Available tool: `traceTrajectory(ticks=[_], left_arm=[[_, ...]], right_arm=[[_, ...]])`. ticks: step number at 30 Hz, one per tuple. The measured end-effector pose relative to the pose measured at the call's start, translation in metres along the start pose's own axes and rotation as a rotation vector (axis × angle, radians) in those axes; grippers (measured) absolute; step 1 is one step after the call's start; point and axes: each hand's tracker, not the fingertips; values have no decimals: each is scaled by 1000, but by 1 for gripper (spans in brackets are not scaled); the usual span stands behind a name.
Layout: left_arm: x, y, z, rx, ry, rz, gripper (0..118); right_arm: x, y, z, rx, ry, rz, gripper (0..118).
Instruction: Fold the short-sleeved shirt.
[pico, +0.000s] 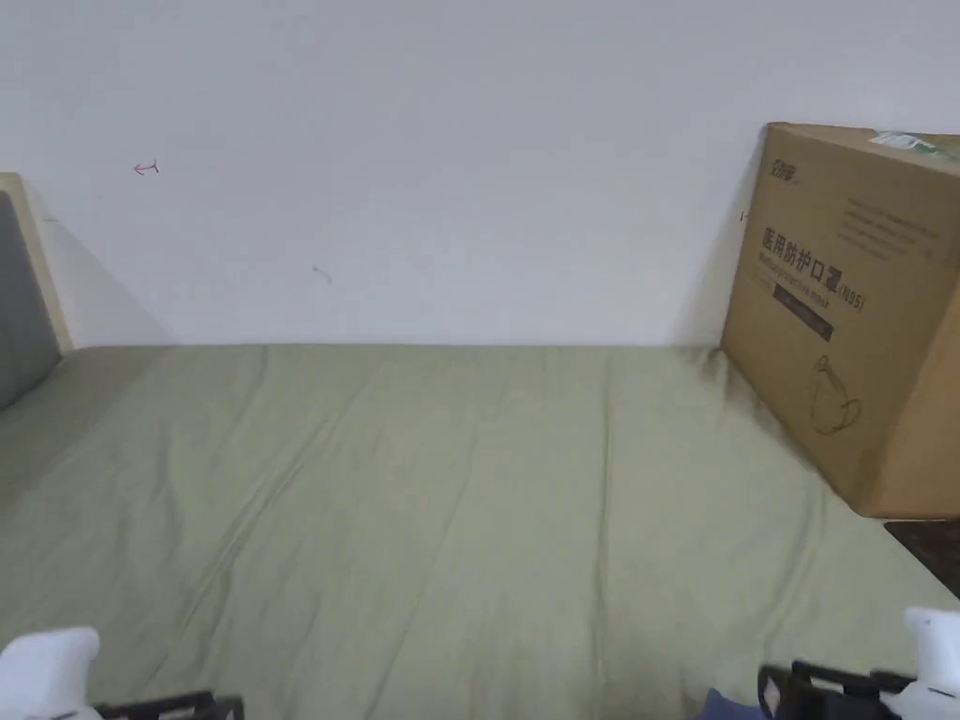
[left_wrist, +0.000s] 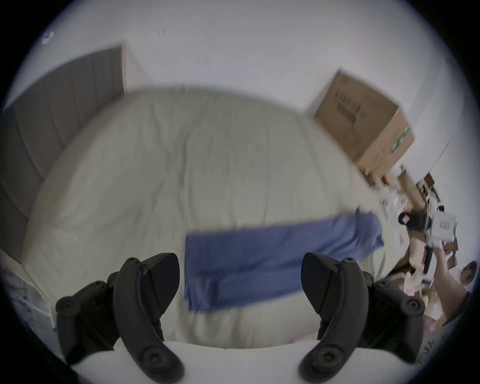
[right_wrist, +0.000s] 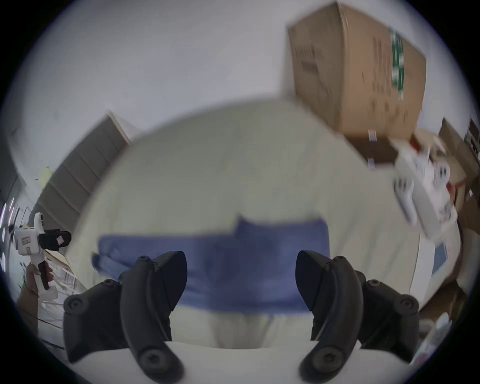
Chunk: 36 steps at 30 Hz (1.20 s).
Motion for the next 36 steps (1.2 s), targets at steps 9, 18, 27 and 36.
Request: traceTrajectory(ticks=[9,18,27,36], left_arm=[[84,4,27,617,119,-86,93],[99,12,31,648,198,-73,0],[49,40,37,390,-57,54,0],[-128,-25,-58,-384,-374,602,34]], right_arm=[[-72,7,16,518,-100,8,44],[-78,9,18,510,-106,35,0],[-74,8,28,458,-80,12,0],[-70,11,29,275,-33,-13,0]])
